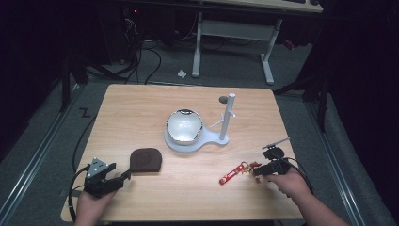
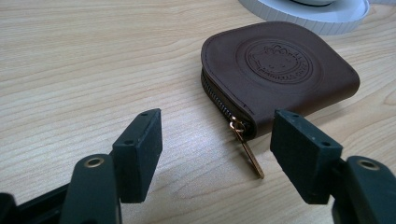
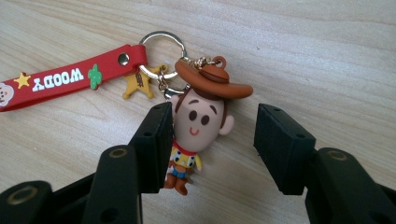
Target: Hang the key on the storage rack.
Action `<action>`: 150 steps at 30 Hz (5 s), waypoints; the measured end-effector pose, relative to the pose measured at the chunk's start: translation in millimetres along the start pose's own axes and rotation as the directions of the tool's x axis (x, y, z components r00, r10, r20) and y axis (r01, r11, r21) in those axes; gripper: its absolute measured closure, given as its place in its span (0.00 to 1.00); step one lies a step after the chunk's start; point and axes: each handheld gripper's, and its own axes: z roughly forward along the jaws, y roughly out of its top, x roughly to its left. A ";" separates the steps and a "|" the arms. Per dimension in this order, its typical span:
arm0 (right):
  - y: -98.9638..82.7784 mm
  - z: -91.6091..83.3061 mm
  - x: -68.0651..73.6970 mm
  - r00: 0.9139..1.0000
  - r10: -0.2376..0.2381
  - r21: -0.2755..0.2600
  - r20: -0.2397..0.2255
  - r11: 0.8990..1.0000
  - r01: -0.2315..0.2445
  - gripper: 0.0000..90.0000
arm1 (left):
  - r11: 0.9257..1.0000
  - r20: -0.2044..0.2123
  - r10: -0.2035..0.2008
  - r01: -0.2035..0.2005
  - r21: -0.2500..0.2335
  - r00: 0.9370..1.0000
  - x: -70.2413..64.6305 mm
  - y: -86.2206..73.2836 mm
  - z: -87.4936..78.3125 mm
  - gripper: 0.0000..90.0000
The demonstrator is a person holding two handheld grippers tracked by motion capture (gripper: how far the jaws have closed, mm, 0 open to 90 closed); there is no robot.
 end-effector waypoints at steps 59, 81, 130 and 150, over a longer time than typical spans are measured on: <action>22.4 -104.4 43.0 0.958 -0.275 -0.006 0.084 0.961 0.276 0.74 | 1.000 0.011 0.011 -0.011 -0.001 1.000 -2.5 0.3 1.9 0.38; 43.9 -150.1 60.2 0.945 -0.306 -0.070 0.115 0.947 0.315 0.75 | 1.000 0.002 0.006 -0.006 -0.023 1.000 -1.3 0.6 -0.8 0.36; 114.3 -167.6 93.8 0.926 -0.343 -0.149 0.160 0.919 0.366 0.74 | 0.994 0.045 0.019 -0.014 -0.104 0.999 2.0 1.8 -9.8 0.24; 128.4 -167.4 100.2 0.923 -0.349 -0.172 0.164 0.911 0.375 0.74 | 0.994 0.028 0.007 -0.004 -0.108 1.000 6.0 -4.8 -19.8 0.24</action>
